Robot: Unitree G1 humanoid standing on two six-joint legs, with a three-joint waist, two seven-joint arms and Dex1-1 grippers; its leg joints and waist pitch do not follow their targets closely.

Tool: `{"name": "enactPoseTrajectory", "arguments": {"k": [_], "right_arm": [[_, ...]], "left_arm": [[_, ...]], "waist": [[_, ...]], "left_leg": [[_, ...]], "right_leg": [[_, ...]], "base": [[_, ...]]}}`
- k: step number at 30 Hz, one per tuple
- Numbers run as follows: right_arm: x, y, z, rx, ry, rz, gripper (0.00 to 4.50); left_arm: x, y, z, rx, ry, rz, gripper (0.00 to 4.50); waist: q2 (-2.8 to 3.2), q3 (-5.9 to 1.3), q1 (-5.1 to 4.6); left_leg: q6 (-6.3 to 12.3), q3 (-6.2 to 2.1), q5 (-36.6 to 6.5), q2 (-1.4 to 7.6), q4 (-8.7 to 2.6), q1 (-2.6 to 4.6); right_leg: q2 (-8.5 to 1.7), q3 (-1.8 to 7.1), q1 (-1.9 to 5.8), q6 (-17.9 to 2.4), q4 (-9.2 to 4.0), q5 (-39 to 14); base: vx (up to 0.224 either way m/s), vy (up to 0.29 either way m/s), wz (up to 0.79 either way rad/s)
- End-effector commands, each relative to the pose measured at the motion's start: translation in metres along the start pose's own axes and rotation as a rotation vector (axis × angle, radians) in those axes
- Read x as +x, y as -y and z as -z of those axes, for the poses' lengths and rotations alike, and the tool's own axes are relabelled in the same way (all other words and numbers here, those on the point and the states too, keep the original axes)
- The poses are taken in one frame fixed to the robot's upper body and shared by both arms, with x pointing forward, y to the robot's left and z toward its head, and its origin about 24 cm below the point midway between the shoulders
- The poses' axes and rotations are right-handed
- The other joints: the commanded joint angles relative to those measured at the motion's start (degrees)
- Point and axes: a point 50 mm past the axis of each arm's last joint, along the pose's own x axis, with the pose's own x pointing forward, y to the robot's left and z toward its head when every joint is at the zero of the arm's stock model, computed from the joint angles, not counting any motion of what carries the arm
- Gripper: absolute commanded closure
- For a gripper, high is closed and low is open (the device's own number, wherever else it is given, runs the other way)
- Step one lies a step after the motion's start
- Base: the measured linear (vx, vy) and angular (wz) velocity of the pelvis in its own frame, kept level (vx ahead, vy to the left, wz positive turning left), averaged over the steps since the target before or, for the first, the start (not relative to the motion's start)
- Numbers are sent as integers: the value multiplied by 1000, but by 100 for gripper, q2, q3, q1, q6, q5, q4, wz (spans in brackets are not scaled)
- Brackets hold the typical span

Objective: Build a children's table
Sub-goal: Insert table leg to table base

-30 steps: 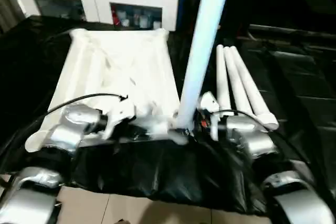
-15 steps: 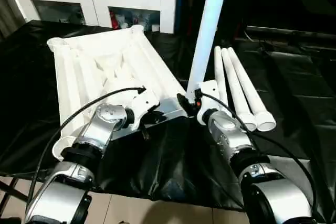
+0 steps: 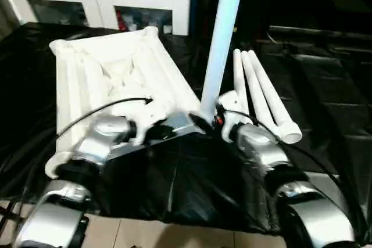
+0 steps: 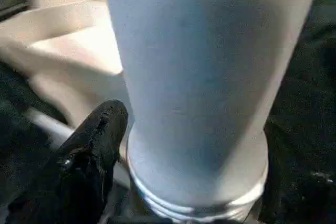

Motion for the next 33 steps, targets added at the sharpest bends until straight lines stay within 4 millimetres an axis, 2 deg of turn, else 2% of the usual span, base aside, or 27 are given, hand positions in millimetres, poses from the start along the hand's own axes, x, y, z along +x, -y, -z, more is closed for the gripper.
{"name": "enactPoseTrajectory", "arguments": {"k": [1, 5, 7, 10, 11, 16, 20, 22, 23, 25, 26, 28, 30, 31, 33], "right_arm": [[6, -23, 6, -12, -49, -243, 80], [-6, -24, 7, -40, -103, -392, 113], [-9, -25, 8, -48, -122, -429, 125], [-13, -25, 8, -65, -150, -481, 157], [-14, -26, 8, -70, -166, -507, 159], [-16, -29, 7, -60, -179, -558, 167], [-14, -32, 7, -38, -162, -556, 169], [-8, -30, 8, -27, -118, -449, 169], [-3, -27, 9, -22, -98, -340, 169], [3, -22, 10, -17, -83, -197, 169], [10, -18, 13, 6, -91, -34, 170], [13, -16, 15, 21, -96, 44, 170], [19, -16, 17, 66, -96, 155, 170], [22, -17, 18, 85, -94, 198, 170], [30, -20, 19, 138, -92, 285, 170]], "left_arm": [[10, 15, 0, 25, 23, 162, 450], [-1, 19, 3, 19, 15, 258, 450], [-3, 19, 4, 27, 7, 276, 450], [-8, 20, 6, 27, -8, 303, 450], [-10, 20, 8, 29, -19, 309, 450], [-13, 19, 10, 30, -26, 311, 450], [-12, 18, 10, 18, -12, 291, 450], [-7, 17, 8, 7, 4, 231, 450], [-2, 13, 8, -5, 2, 154, 450], [3, 7, 8, -23, -12, 58, 450], [10, 4, 5, -43, -11, -13, 450], [13, 3, 3, -58, -5, -40, 450], [20, 2, -1, -67, 3, -83, 450], [23, 2, -3, -67, 4, -94, 450], [34, 4, -9, -74, 11, -124, 450]], "waist": [[14, -311, 48], [27, -295, 77], [29, -286, 106], [23, -281, 119], [6, -284, 118], [1, -295, 142], [-12, -291, 155], [-26, -277, 153], [-24, -273, 148], [-28, -225, 92], [-32, -216, 76], [-34, -210, 25], [-31, -226, -14], [-40, -223, -33], [-22, -232, -42]], "left_leg": [[622, -76, -647, 289, -332, 9], [605, -74, -732, 304, -340, 21], [482, -75, -890, 321, -358, 47], [353, -83, -972, 312, -375, 43], [344, -82, -963, 313, -374, 43], [401, -78, -765, 301, -355, 35], [386, -77, -758, 303, -355, 39], [329, -81, -825, 309, -367, 39], [302, -82, -887, 306, -372, 41], [40, -117, -1322, 298, -423, 74], [-7, -128, -1446, 285, -430, 87], [-177, -164, -1646, 281, -460, 107], [-182, -172, -1613, 277, -466, 84], [-149, -165, -1650, 269, -460, 81], [-112, -157, -1614, 265, -449, 84]], "right_leg": [[-394, 244, 291, -1662, -301, 59], [-398, 238, 268, -1723, -312, -75], [-408, 245, 250, -1680, -336, -349], [-407, 253, 255, -1623, -342, -493], [-408, 254, 257, -1619, -342, -488], [-406, 254, 268, -1607, -316, -247], [-416, 250, 259, -1604, -324, -339], [-425, 255, 247, -1571, -338, -487], [-425, 256, 244, -1547, -351, -597], [-452, 279, 197, -1368, -442, -1411], [-450, 281, 191, -1304, -470, -1670], [-453, 290, 172, -1084, -524, -2215], [-444, 291, 183, -1033, -517, -2096], [-435, 298, 163, -1025, -532, -2063], [-433, 299, 164, -1049, -526, -1965]], "base": [[0, 0, 0], [0, 0, 0], [0, 0, 0], [0, 0, 0], [0, 0, 0], [0, 0, 0], [0, 0, 0], [0, 0, 0], [0, 0, 0], [0, 0, 0], [0, 0, 0], [0, 0, 0], [0, 0, 0], [0, 0, 0], [0, 0, 0]]}}
